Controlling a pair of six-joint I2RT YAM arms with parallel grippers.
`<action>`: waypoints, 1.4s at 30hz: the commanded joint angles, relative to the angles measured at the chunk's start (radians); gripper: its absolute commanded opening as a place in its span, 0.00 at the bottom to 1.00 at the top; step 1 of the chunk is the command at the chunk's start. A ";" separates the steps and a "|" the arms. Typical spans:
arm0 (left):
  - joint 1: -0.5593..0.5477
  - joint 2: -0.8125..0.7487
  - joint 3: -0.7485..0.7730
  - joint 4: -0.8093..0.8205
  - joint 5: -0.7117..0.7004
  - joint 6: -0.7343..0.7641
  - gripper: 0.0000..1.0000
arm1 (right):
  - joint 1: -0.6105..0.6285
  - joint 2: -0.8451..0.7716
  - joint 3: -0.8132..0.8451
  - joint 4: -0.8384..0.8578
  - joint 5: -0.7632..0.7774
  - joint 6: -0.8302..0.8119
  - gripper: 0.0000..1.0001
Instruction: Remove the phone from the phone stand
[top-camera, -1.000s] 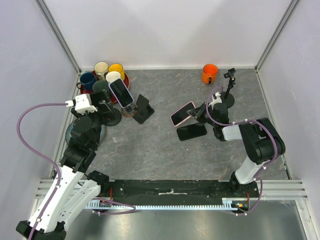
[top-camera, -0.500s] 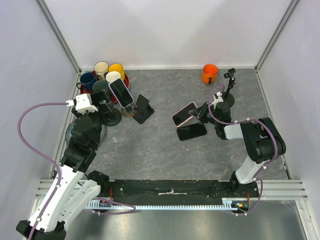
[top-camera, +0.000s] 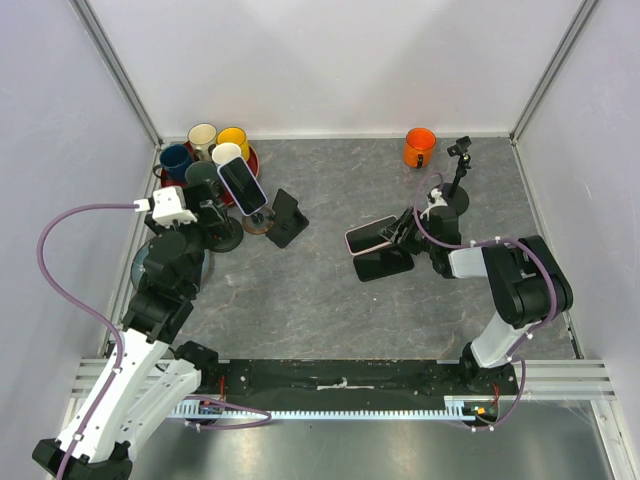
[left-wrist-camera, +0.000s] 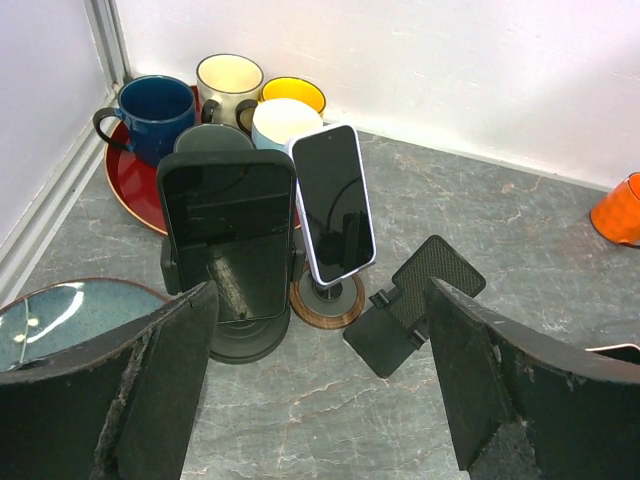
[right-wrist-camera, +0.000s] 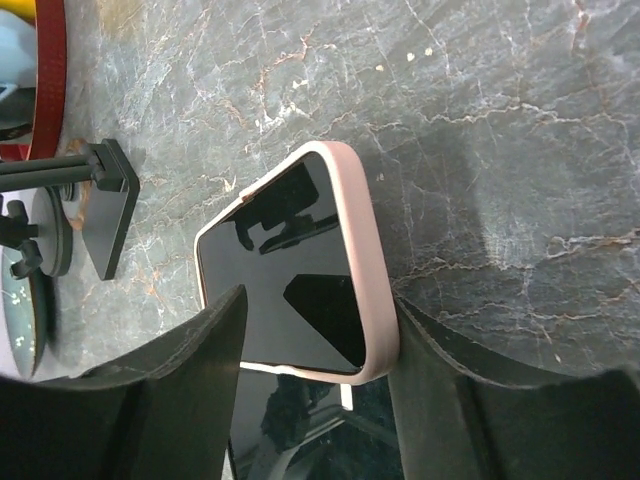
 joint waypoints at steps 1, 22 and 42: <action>0.004 0.005 -0.006 0.039 0.019 0.024 0.89 | -0.001 -0.043 0.016 -0.117 0.080 -0.077 0.66; 0.004 0.017 0.000 0.031 0.023 0.021 0.90 | 0.128 -0.359 0.122 -0.410 0.323 -0.338 0.98; -0.062 0.572 0.589 -0.289 -0.002 -0.080 0.95 | 0.248 -0.618 0.012 -0.355 0.301 -0.466 0.98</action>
